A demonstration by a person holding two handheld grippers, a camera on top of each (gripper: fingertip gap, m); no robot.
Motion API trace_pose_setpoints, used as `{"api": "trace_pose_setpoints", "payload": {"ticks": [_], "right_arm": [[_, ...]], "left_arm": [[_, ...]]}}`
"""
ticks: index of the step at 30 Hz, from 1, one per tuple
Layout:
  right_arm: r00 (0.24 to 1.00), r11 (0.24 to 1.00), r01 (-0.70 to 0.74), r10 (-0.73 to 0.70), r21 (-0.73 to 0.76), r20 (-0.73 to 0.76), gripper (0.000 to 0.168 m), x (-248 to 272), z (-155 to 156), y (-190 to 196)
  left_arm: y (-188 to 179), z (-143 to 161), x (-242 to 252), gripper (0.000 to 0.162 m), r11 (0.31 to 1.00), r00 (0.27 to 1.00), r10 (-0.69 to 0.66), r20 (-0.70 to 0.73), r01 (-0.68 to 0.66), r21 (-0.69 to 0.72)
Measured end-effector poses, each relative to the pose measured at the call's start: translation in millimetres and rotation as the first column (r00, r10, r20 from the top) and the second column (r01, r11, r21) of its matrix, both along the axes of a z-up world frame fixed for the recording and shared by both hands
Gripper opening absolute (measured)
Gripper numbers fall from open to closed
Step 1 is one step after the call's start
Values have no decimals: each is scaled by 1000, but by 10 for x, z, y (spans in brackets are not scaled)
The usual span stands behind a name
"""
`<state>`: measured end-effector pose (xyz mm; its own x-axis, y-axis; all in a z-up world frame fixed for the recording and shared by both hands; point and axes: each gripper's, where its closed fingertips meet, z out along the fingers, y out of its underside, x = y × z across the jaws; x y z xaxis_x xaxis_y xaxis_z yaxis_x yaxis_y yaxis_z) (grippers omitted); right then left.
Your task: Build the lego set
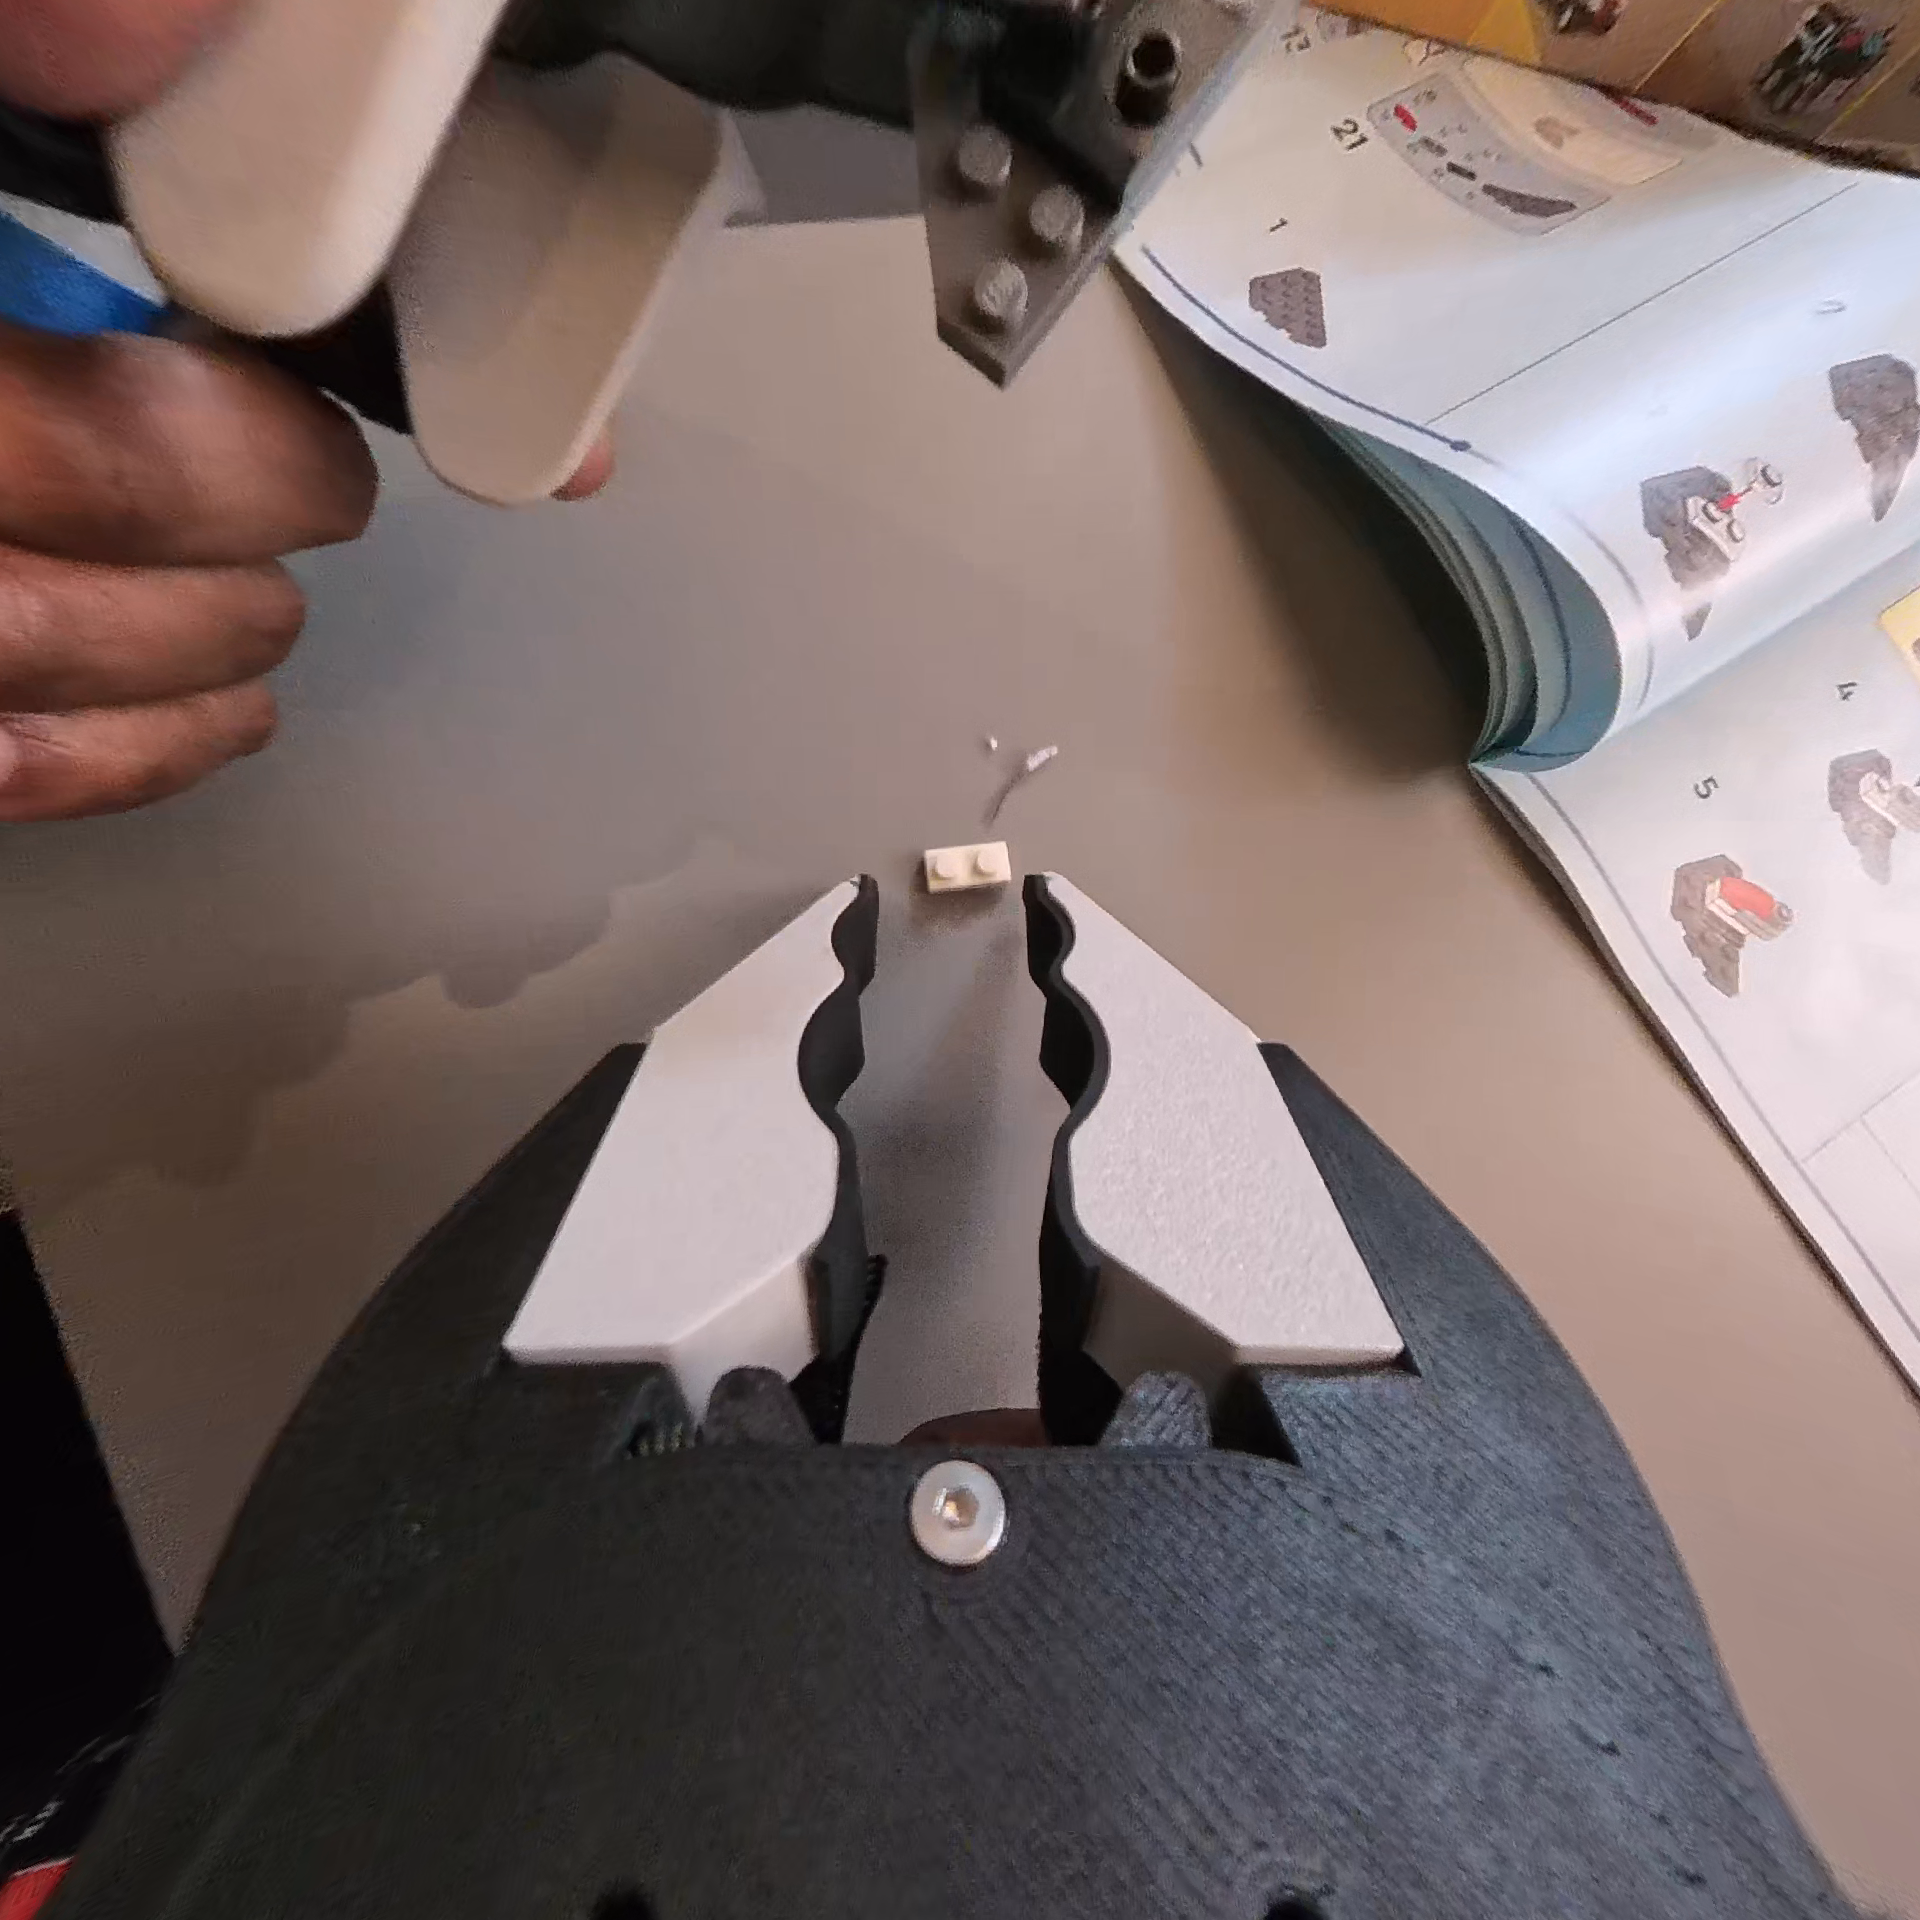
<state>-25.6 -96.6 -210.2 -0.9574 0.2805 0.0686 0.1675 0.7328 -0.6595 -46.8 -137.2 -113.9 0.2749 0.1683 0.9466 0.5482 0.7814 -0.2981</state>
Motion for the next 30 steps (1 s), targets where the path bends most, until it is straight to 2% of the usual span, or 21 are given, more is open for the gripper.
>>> {"api": "trace_pose_setpoints", "payload": {"ticks": [5, 8, 16, 20, 26, 30], "right_arm": [[1000, 1000, 10, -10, 0, 2, 28, -53, -6, -34], [1000, 1000, 1, -1, -5, 11, 17, -49, -12, -43], [999, 997, -21, 24, -72, 41, 17, 15, 76, 22], [998, 983, -58, 63, -173, 26, 17, 24, 373, 91], [991, 931, -137, 129, -338, -48, 17, 19, 1045, 167], [983, 935, -170, 137, -312, -124, 17, -38, 1145, 215]], "left_arm": [[23, -8, 0, 7, 1000, 1000, -19, 2, 19, 17], [30, -10, 0, 7, 999, 1000, -24, 5, 24, 22], [47, -25, 16, 7, 999, 999, -40, 12, 40, 21], [146, -43, 24, 7, 997, 996, -83, 18, 83, 3], [401, -44, 47, 7, 984, 984, -175, 20, 175, -6], [554, -8, 67, 7, 972, 973, -232, 5, 232, 25]]}}
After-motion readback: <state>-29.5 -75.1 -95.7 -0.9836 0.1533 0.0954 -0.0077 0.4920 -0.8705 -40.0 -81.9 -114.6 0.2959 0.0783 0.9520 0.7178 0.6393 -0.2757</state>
